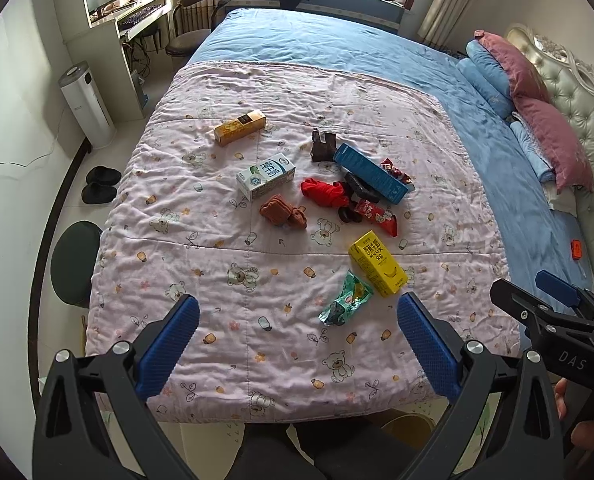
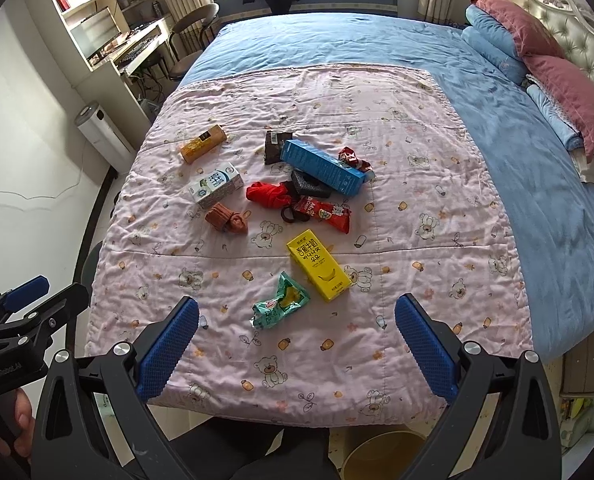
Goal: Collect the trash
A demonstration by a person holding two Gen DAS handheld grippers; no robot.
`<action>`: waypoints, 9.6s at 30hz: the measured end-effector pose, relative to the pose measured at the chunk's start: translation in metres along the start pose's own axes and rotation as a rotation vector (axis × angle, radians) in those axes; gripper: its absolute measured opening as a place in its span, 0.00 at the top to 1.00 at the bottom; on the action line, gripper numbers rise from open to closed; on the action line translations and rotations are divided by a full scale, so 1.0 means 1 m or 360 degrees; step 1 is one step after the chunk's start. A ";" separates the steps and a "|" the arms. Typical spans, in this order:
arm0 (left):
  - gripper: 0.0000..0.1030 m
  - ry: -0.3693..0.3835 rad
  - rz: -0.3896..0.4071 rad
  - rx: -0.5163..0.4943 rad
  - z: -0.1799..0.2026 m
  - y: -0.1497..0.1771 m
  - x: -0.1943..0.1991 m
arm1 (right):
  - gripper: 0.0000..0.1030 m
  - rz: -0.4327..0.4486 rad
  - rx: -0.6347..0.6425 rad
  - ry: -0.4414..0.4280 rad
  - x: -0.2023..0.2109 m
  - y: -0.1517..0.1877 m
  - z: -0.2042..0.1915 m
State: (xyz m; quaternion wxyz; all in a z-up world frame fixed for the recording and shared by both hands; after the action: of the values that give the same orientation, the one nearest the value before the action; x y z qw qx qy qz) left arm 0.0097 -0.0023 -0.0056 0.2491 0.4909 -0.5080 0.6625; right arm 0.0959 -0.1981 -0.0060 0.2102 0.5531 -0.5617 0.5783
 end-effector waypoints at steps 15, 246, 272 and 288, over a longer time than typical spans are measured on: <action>0.04 0.0013 -0.0014 0.0021 -0.001 0.003 -0.003 | 0.08 -0.0015 0.0026 -0.0005 -0.002 -0.004 -0.003; 0.20 0.0209 -0.0277 -0.0126 0.032 -0.058 -0.223 | 0.27 -0.0122 -0.0262 -0.0210 -0.153 -0.002 0.062; 0.23 -0.0188 -0.0550 0.0197 0.025 -0.095 -0.382 | 0.27 -0.0431 -0.0027 -0.0342 -0.285 -0.070 0.099; 0.75 0.0083 -0.0524 0.0190 0.014 -0.103 -0.367 | 0.30 -0.0467 0.0077 -0.0300 -0.317 -0.091 0.119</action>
State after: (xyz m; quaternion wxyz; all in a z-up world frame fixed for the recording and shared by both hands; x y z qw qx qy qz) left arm 0.2453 0.0840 -0.2927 0.3378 0.5640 -0.3740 0.6541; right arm 0.3174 -0.1575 -0.2741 0.2254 0.6856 -0.4782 0.5005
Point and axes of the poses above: each gripper's, at about its wrist camera, not at the fingertips, and x roughly against the way its jaws point, z to its right, y to its underside, the point moved 1 cm from there along -x, roughly the way its jaws point, and after that the axes turned 8 degrees about -y, right-handed, at the moved point
